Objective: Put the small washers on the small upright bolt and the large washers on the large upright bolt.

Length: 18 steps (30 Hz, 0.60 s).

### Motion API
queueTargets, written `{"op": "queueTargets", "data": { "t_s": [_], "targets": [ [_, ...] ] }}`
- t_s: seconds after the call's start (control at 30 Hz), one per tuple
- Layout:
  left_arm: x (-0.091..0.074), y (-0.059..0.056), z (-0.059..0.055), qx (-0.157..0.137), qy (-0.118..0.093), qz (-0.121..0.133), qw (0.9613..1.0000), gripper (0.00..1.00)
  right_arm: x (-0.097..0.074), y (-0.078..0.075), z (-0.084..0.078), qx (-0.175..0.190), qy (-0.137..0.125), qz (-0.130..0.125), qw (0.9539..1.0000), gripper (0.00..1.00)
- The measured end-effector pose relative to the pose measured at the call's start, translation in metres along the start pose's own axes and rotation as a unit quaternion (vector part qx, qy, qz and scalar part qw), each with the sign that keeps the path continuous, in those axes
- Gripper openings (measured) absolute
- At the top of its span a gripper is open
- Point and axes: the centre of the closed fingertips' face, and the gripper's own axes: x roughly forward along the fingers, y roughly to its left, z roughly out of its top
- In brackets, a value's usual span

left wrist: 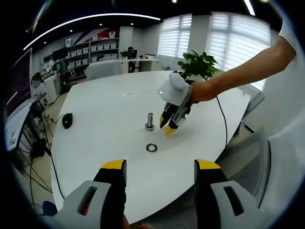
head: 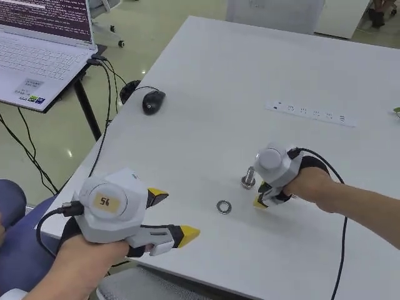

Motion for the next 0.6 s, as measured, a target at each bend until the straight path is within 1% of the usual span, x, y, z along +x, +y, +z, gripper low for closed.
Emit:
{"op": "queueTargets", "data": {
  "t_s": [0.03, 0.1, 0.17, 0.23, 0.33, 0.43, 0.6],
  "targets": [
    [0.0, 0.0, 0.0, 0.0, 0.0, 0.0, 1.0, 0.56, 0.001, 0.003, 0.0, -0.001, 0.001, 0.003, 1.0, 0.24],
    [-0.001, -0.001, 0.0, 0.0, 0.0, 0.001, 1.0, 0.56, 0.003, 0.013, 0.001, -0.011, 0.003, 0.021, 0.9997, 0.24],
    [-0.001, -0.001, 0.0, 0.0, 0.0, 0.001, 1.0, 0.56, 0.005, 0.017, 0.003, -0.016, 0.003, 0.02, 0.9997, 0.24],
    [-0.002, -0.001, -0.001, 0.0, -0.001, 0.002, 1.0, 0.56, 0.006, 0.021, 0.007, -0.02, 0.001, 0.025, 0.9995, 0.24],
    [-0.002, -0.002, 0.0, 0.0, -0.001, 0.003, 1.0, 0.56, 0.01, 0.029, 0.017, -0.028, -0.011, 0.036, 0.9989, 0.24],
    [-0.002, -0.002, 0.0, 0.0, -0.002, 0.003, 1.0, 0.56, 0.013, 0.035, 0.027, -0.047, -0.015, 0.038, 0.998, 0.25],
    [-0.002, -0.003, 0.0, 0.0, -0.002, 0.002, 1.0, 0.56, 0.019, 0.039, 0.04, -0.048, -0.023, 0.045, 0.9976, 0.25]
  ]
}}
